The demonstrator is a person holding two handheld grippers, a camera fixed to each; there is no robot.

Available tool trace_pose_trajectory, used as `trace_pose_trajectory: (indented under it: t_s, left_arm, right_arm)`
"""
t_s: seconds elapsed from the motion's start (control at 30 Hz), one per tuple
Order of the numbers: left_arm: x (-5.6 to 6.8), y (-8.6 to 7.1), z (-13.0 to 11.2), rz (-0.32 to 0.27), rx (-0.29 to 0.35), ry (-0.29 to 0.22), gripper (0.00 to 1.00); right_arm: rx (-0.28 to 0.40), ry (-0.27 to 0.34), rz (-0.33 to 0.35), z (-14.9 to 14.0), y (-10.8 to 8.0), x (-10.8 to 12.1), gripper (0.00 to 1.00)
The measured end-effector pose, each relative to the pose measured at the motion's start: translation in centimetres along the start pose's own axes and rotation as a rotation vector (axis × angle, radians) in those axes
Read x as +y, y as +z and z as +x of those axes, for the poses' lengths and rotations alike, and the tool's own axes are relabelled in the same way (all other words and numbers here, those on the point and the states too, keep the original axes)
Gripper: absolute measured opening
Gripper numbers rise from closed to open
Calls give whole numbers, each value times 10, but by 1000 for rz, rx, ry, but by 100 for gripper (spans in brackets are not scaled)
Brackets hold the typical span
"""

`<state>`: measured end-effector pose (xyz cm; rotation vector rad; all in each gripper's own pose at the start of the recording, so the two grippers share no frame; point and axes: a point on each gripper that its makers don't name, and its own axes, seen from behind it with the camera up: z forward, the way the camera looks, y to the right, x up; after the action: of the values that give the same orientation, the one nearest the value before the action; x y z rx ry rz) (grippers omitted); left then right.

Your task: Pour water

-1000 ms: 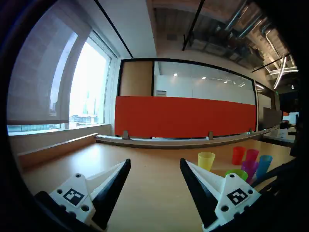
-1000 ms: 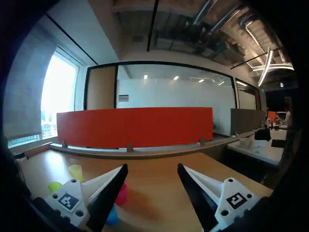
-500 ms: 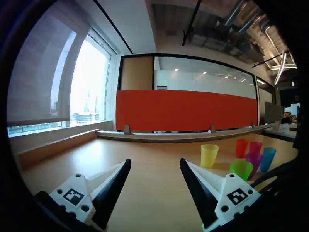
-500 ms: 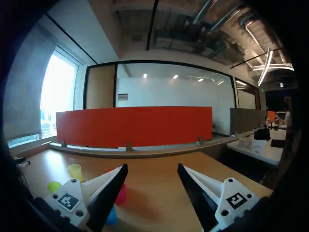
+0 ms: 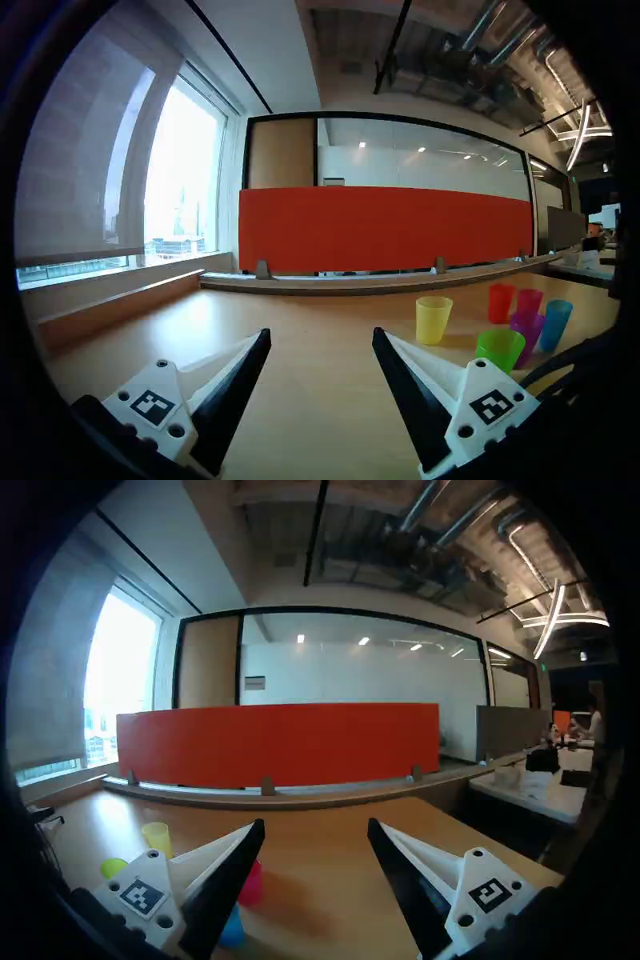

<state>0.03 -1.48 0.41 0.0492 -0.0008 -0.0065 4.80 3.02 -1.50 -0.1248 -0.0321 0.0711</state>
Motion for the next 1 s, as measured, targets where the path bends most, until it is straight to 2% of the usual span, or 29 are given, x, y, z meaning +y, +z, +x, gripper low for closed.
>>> trace_pose_trajectory:
  t_s: [0.3,0.6,1.0]
  left_arm:
    - [0,0,0,0,0,3,94]
    - [0,0,0,0,0,3,95]
    - [0,0,0,0,0,3,95]
  right_arm:
    - [18,-18,5,0,-1,0,100]
    - [48,-45,-11,-6,-2,10,100]
    - [58,-9,27,-40,7,0,100]
